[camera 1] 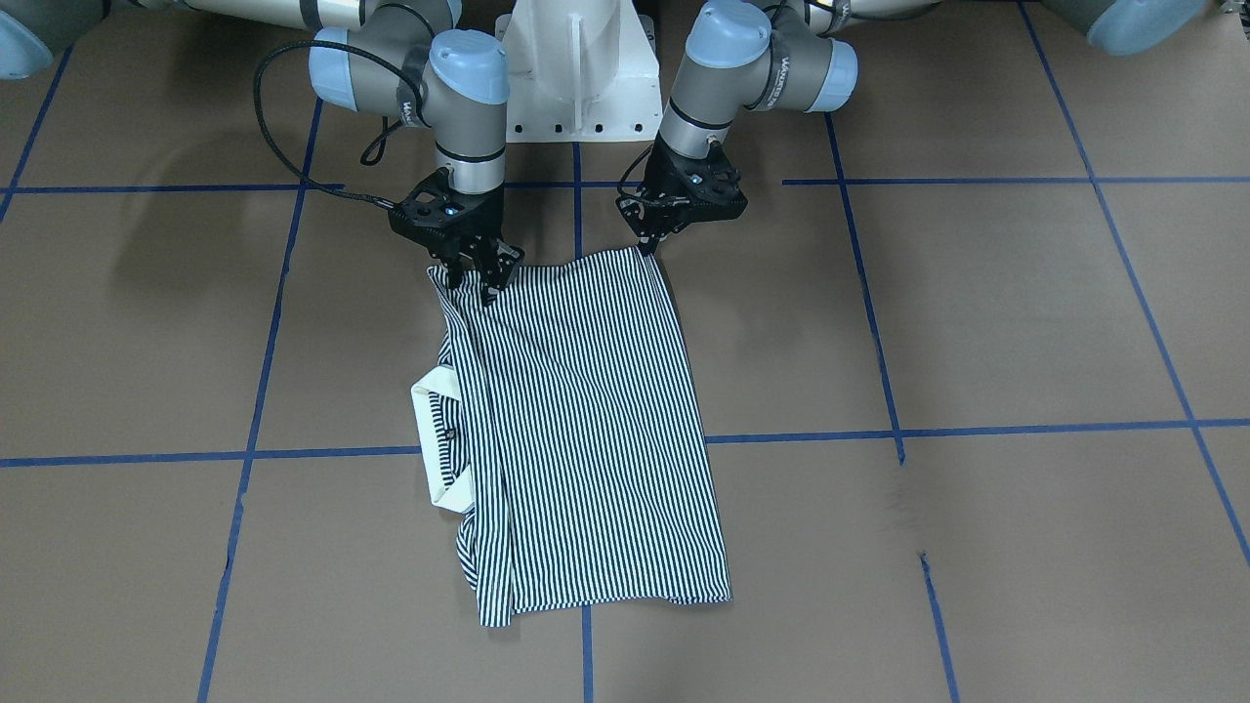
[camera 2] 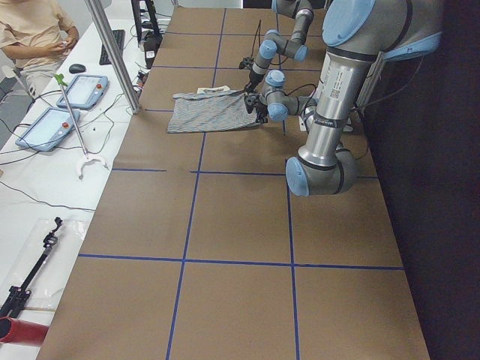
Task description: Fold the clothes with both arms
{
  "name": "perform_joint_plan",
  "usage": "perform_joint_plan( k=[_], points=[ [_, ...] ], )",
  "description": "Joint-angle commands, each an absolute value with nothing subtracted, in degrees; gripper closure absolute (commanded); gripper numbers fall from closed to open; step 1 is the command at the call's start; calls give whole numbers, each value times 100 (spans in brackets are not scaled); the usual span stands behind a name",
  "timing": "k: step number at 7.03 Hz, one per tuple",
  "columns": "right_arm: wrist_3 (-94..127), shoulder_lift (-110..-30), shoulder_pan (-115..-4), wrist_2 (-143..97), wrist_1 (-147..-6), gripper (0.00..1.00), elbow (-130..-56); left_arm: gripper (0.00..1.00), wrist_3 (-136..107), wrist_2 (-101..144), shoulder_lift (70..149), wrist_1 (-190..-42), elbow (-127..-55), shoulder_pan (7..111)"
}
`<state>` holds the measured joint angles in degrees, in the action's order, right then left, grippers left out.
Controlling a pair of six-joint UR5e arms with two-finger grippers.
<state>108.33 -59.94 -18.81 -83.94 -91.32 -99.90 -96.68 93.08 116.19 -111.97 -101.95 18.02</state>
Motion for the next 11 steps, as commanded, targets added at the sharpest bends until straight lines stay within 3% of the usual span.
perform_joint_plan(
  k=[1,2,8,10,11],
  points=[
    [10846,-5994,-1881,-8394,-9132,59,-9984,100,-9668,9308,11619,-11189,-10195,1802],
    [10907,-5994,-1881,-8394,-9132,100,-9984,100,-9668,9308,11619,-11197,-10195,1802],
    [10925,-5968,-1881,-8385,-9114,100,-10132,100,-9659,9334,11611,-11154,-10430,1828],
    [10916,-5985,-1890,-8420,-9671,100,-11007,100,-9424,9378,11400,-10299,-11630,1872],
    [10942,-6003,-1846,-8446,-10164,100,-11796,100,-9422,9491,11408,-9422,-12437,1872]
  ],
)
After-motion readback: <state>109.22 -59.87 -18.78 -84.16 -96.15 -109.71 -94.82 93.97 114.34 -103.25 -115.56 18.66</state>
